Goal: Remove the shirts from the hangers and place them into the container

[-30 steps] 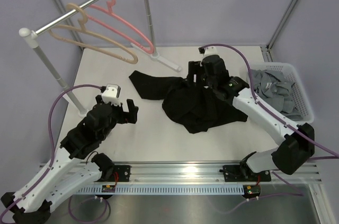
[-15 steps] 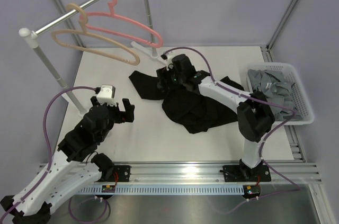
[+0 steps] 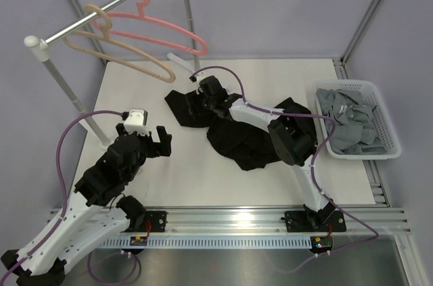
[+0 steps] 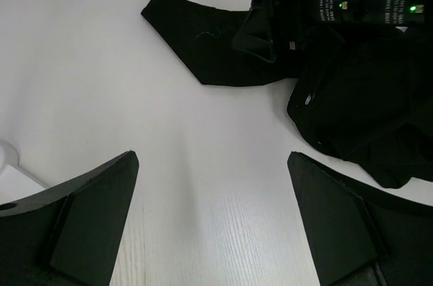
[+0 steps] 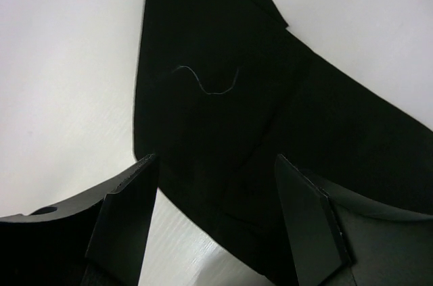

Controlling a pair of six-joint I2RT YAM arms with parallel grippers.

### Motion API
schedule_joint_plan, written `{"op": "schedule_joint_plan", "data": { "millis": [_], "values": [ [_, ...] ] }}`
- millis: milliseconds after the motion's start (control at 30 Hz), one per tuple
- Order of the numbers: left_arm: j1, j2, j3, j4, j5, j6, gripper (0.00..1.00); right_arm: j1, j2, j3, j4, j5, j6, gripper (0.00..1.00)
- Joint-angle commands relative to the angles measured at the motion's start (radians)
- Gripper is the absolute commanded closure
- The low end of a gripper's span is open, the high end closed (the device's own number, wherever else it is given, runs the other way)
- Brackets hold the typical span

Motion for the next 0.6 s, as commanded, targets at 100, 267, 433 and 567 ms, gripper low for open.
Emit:
{"op": "schedule_joint_plan", "data": {
  "millis": [100,267,433,567],
  "values": [
    [0.008,-0.002,-0.003,0.037,-0.020,-0.013,0.01,0.030,0.092,0.105,-0.059,0.098,0.025,0.23],
    [0.008,0.000,-0.001,0.037,-0.015,-0.013,0.01,0.053,0.120,0.104,-0.068,0.155,0.016,0.25],
    [0.008,-0.003,-0.001,0.037,-0.015,-0.013,0.01,0.070,0.155,0.180,-0.198,0.204,0.023,0.37],
    [0.008,-0.012,-0.003,0.037,-0.015,-0.012,0.01,0.082,0.155,0.183,-0.240,0.255,0.045,0.43]
  ]
}}
